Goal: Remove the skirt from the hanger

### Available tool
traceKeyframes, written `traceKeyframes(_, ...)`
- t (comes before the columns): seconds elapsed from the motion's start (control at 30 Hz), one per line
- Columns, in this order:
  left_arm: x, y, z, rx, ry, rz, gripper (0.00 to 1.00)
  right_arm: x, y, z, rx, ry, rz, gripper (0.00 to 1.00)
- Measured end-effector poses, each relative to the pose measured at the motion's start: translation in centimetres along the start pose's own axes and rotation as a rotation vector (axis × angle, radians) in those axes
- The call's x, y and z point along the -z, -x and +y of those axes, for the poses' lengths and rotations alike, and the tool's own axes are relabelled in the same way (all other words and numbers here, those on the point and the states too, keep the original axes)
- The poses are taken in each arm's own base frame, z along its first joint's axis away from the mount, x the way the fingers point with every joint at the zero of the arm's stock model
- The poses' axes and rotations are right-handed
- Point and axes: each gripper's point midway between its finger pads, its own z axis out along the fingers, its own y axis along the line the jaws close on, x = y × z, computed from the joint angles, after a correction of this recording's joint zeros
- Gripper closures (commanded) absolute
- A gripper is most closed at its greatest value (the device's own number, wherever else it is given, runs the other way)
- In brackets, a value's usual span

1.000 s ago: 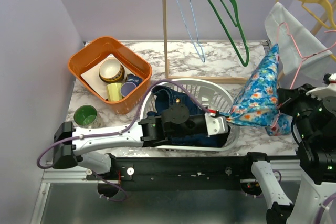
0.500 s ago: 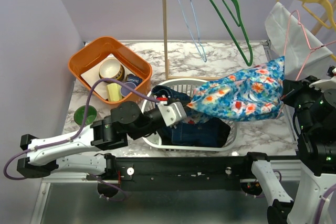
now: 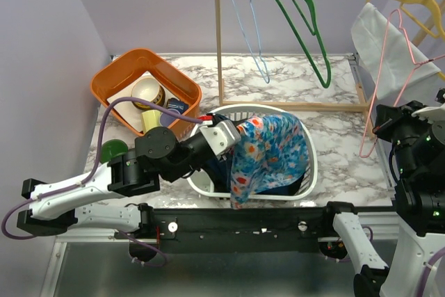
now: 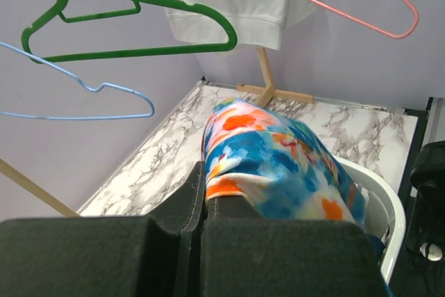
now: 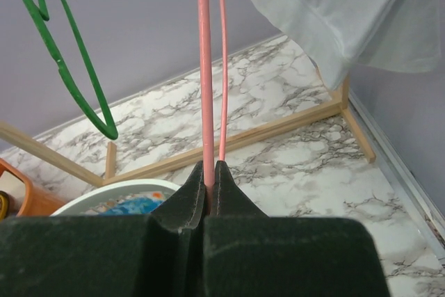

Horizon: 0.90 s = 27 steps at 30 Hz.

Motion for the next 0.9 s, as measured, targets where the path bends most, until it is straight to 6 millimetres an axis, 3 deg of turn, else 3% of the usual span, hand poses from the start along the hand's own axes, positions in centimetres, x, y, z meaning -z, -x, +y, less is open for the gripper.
traceKeyframes(0.17,-0.6,-0.7,0.3,-0.021,0.032,0.022,1.0,0.4,0.3,0.1,-0.002,0.01,-0.016,0.99)
traceKeyframes(0.33,-2.6,-5.1,-1.2,-0.072,0.033,0.129,1.0,0.8,0.7,0.4,-0.001,0.027,-0.033,0.99)
traceKeyframes(0.47,-3.8,-11.2,-3.5,-0.074,0.007,0.258,1.0,1.0,0.7,0.7,0.011,0.046,-0.034,0.99)
traceKeyframes(0.63,-3.2,-18.7,-5.2,-0.029,-0.002,0.407,1.0,1.2,0.7,1.2,0.021,0.079,-0.033,0.99)
traceKeyframes(0.83,-1.5,-26.0,-4.1,0.098,0.087,0.53,0.97,1.9,1.0,1.7,0.023,0.114,-0.053,0.99)
traceKeyframes(0.87,-1.2,-27.0,-3.8,0.121,0.105,0.544,0.96,1.9,1.0,1.8,0.023,0.121,-0.055,0.99)
traceKeyframes(0.9,-1.0,-27.8,-3.7,0.145,0.117,0.552,0.88,1.9,0.9,1.9,0.023,0.128,-0.055,0.99)
